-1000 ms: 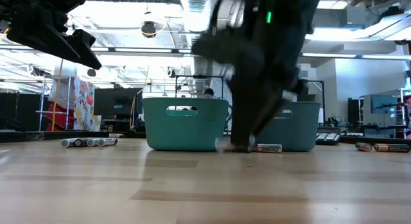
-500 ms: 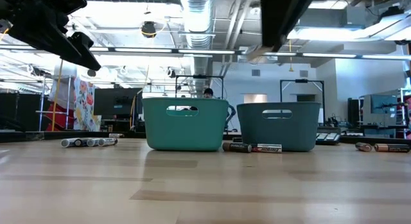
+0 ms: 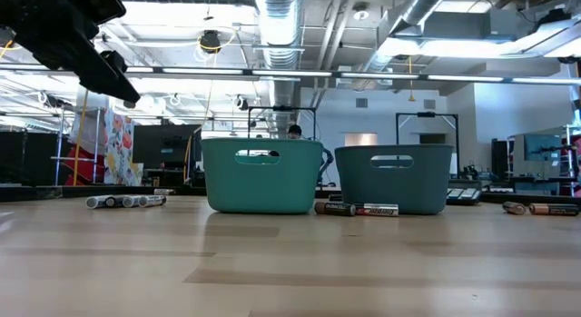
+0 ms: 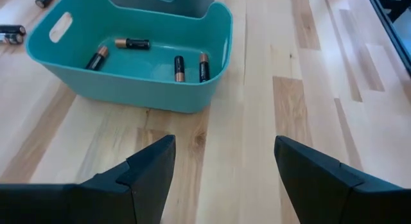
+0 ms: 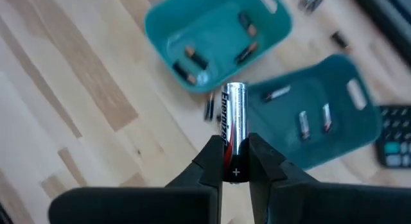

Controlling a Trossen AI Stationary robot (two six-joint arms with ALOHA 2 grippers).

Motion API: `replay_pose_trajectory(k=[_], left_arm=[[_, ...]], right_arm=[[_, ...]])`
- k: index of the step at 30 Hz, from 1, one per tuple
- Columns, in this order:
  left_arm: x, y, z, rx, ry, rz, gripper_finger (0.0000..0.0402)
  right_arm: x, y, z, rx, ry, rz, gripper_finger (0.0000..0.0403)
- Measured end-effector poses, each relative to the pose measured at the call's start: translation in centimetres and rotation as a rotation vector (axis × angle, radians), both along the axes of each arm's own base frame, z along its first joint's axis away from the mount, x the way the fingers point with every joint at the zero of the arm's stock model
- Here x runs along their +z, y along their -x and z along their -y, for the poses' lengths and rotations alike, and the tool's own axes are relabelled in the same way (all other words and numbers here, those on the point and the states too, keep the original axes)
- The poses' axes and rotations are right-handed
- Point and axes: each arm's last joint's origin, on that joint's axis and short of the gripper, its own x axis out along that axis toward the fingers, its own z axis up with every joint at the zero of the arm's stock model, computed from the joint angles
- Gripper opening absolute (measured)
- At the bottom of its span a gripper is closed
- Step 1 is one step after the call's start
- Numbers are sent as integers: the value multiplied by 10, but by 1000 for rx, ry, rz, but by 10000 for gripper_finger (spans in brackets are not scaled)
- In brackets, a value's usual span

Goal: Sort batteries
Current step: Put the silver battery into the blue bin

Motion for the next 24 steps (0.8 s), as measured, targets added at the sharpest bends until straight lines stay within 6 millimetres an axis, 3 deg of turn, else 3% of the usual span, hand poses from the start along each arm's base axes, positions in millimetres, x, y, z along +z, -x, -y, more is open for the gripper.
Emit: replay_pose_trajectory(k=[8,11,14,18,24], left_arm=[[0,0,0,33,37,11,261],[1,0,-1,57,22,18,261],[1,0,-3,104,-9,33,261],[2,0,-6,189,-98,60,261],[4,0,-15,284,-353,60,261]], right_arm=[[52,44,21,33,147,186,51],[55,58,32,-12,236,224,51],[34,68,43,-102,279,205,51],[-14,75,55,-249,253,214,51],[-77,63,82,-314,-5,285,50]])
